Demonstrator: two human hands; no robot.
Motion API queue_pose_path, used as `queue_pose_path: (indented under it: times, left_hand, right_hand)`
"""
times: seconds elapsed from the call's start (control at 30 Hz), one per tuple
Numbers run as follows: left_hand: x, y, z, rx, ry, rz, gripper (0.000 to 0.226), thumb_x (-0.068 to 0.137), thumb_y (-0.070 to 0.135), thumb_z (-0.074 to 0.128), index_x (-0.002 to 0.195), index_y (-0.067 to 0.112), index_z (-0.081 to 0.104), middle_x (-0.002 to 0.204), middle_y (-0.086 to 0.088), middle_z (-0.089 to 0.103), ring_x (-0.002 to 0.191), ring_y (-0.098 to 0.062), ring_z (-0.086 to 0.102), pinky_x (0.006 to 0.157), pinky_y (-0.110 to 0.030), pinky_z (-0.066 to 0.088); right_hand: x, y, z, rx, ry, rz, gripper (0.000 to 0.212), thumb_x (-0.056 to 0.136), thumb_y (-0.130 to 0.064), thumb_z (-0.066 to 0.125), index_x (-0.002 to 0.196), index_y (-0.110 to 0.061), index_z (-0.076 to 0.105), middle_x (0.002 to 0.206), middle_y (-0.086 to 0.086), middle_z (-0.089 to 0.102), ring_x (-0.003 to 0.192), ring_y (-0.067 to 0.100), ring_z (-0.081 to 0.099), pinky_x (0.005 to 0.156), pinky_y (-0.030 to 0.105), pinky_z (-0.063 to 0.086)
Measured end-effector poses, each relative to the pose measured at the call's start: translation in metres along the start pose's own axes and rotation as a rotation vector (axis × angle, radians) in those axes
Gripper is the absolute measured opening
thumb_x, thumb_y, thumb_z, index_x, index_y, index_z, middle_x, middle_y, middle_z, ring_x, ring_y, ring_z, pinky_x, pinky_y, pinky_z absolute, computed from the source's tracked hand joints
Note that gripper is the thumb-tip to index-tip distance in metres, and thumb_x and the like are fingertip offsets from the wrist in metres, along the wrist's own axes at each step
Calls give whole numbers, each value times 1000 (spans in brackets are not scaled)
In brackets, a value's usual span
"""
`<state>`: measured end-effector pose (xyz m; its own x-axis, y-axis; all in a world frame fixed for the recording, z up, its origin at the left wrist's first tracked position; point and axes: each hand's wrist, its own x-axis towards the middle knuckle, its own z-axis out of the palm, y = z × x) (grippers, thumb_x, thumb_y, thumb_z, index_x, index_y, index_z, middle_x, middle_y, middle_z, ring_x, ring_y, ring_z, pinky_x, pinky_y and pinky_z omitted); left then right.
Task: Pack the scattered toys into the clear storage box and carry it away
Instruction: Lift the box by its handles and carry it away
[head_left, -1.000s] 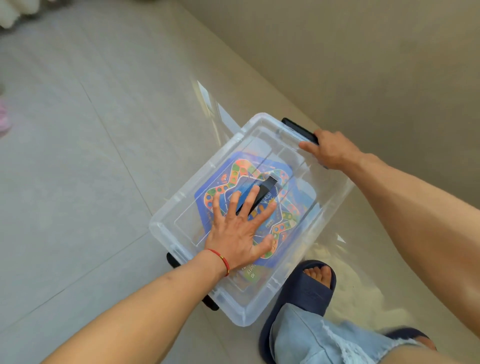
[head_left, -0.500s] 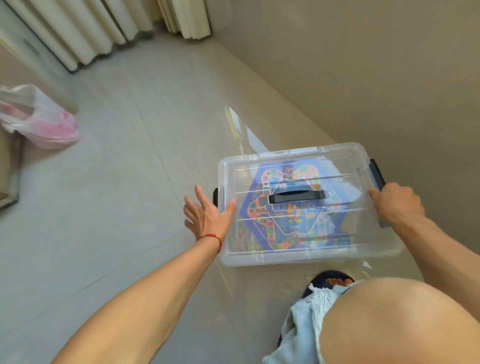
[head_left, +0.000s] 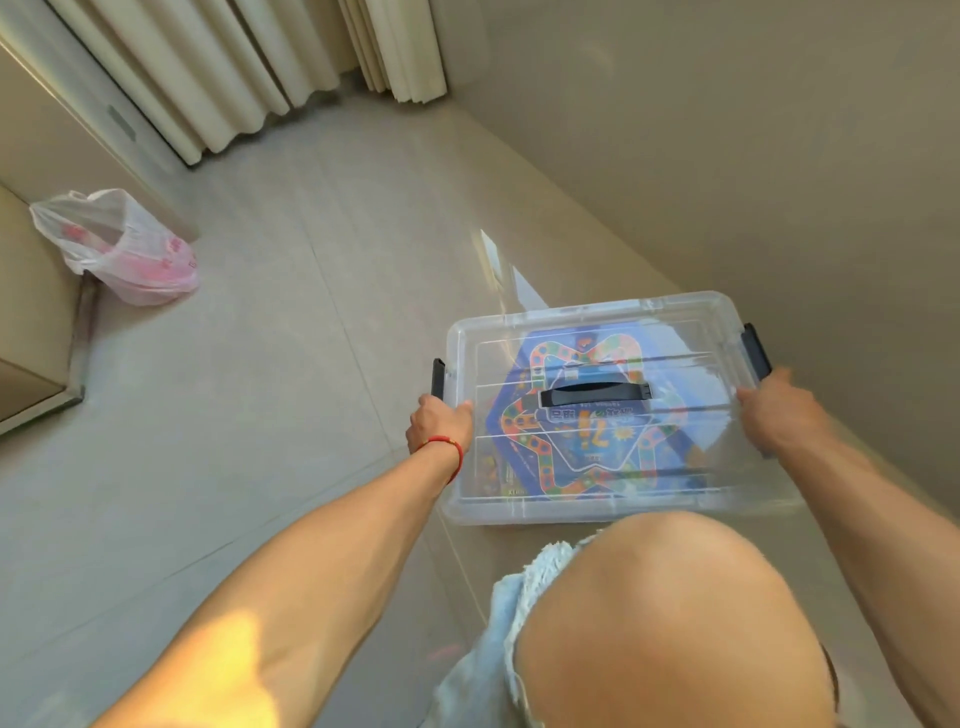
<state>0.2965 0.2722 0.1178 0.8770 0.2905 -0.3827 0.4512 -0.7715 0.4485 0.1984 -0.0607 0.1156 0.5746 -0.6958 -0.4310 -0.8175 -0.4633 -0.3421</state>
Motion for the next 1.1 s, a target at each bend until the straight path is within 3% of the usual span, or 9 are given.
queue_pose_path:
  times: [0.1, 0.23, 0.4, 0.6, 0.67, 0.8, 0.9, 0.97, 1.1]
  left_hand:
    - [2, 0, 3, 51, 47, 21, 45, 92, 36, 57, 122, 3, 55, 126, -20, 61, 114, -41, 57, 91, -40, 47]
    - [3, 1, 11, 142, 126, 124, 39, 95, 33, 53, 115, 0, 58, 120, -24, 62, 111, -44, 56, 89, -42, 45]
    - [11, 18, 26, 67, 103, 185, 38, 99, 33, 46, 118, 0, 47, 119, -27, 60, 110, -45, 54, 88, -44, 42]
    - [30, 34, 48, 56, 179, 204, 32, 99, 34, 42, 111, 5, 43, 110, -23, 61, 101, -44, 57, 80, -42, 41]
    - [32, 29, 53, 53, 209, 215, 29, 98, 34, 43, 108, 7, 44, 104, -21, 63, 96, -43, 58, 80, -44, 45]
    - [34, 33, 57, 31, 229, 190, 32, 99, 32, 46, 121, 8, 46, 108, -18, 63, 99, -40, 58, 81, -44, 46]
    - [30, 46, 54, 22, 148, 127, 40, 99, 32, 47, 133, 10, 43, 117, -17, 62, 105, -40, 58, 85, -43, 47]
    - [28, 57, 40, -14, 7, 15, 40, 97, 31, 50, 133, 14, 44, 120, -13, 62, 106, -37, 60, 86, -41, 48]
    - [38, 74, -24, -267, -213, -229, 25, 86, 25, 66, 111, 20, 61, 103, -6, 69, 91, -26, 64, 80, -31, 52]
  right_hand:
    - [2, -1, -8, -22, -45, -2, 48, 104, -24, 43, 142, 3, 32, 139, 33, 48, 120, 50, 52, 96, 54, 46]
    - [8, -1, -17, -63, -131, -17, 49, 105, -26, 45, 140, 7, 36, 134, 29, 52, 104, 44, 58, 70, 44, 48]
    - [28, -2, -28, -63, -86, -34, 51, 103, -30, 48, 137, 6, 38, 135, 30, 51, 109, 45, 57, 84, 46, 49]
    - [73, 6, -36, 191, -108, -73, 24, 98, -26, 56, 109, -6, 57, 93, 21, 64, 73, 35, 61, 60, 39, 52]
    - [83, 9, -34, 336, -188, -22, 12, 97, -18, 60, 101, -7, 60, 84, 20, 62, 72, 34, 60, 61, 44, 54]
    - [89, 9, -25, 327, -210, 0, 15, 98, -20, 57, 110, -12, 58, 92, 16, 64, 81, 37, 62, 67, 48, 56]
    - [86, -3, -31, 254, -164, 25, 17, 98, -21, 58, 111, -12, 54, 98, 16, 64, 79, 34, 60, 61, 39, 50]
    - [79, -14, -41, 245, -198, 85, 19, 97, -22, 59, 110, -8, 54, 98, 17, 64, 83, 36, 61, 71, 47, 55]
    - [52, -59, -81, 230, -216, 84, 20, 95, -15, 63, 110, -3, 61, 92, 17, 65, 79, 35, 61, 69, 47, 55]
